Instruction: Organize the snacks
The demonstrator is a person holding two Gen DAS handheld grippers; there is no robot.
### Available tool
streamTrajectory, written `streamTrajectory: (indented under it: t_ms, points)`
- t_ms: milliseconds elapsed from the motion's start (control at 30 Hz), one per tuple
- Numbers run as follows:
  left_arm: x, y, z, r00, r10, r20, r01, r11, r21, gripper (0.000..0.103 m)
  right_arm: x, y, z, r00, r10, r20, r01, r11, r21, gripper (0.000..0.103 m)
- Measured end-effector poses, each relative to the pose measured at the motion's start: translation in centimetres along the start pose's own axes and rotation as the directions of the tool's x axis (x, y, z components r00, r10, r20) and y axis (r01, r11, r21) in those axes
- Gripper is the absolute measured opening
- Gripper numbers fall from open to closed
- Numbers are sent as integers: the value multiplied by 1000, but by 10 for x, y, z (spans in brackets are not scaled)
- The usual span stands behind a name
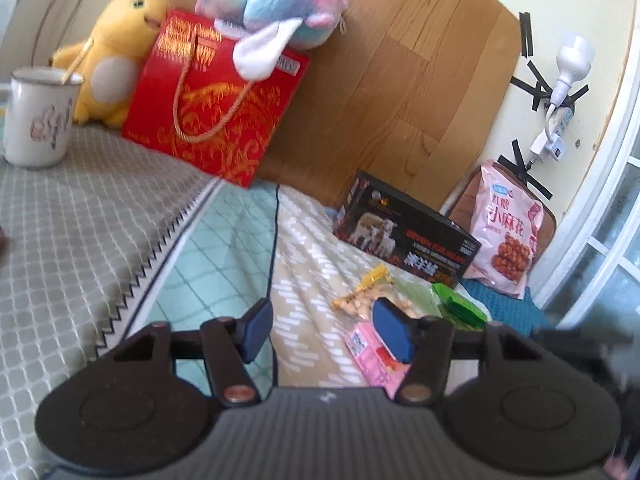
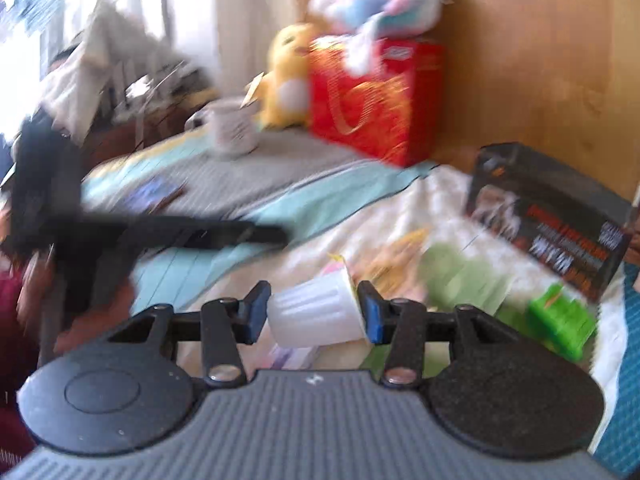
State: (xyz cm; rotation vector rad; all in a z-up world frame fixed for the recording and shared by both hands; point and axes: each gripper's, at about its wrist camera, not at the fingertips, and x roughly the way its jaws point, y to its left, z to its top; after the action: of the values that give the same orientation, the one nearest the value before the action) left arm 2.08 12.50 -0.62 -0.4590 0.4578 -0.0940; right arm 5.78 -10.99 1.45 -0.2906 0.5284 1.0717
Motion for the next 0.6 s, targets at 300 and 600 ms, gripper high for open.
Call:
streamTrajectory:
  t_ms: [300, 600]
  points:
    - [-14, -14, -14, 999, -15, -48, 17, 999, 50, 57, 8, 30, -11, 997, -21, 78, 32, 990, -135, 52]
    - [-46, -4, -21, 999, -15, -30, 14, 1000, -25, 60, 19, 41, -8, 996, 31, 78, -17, 984, -179, 50]
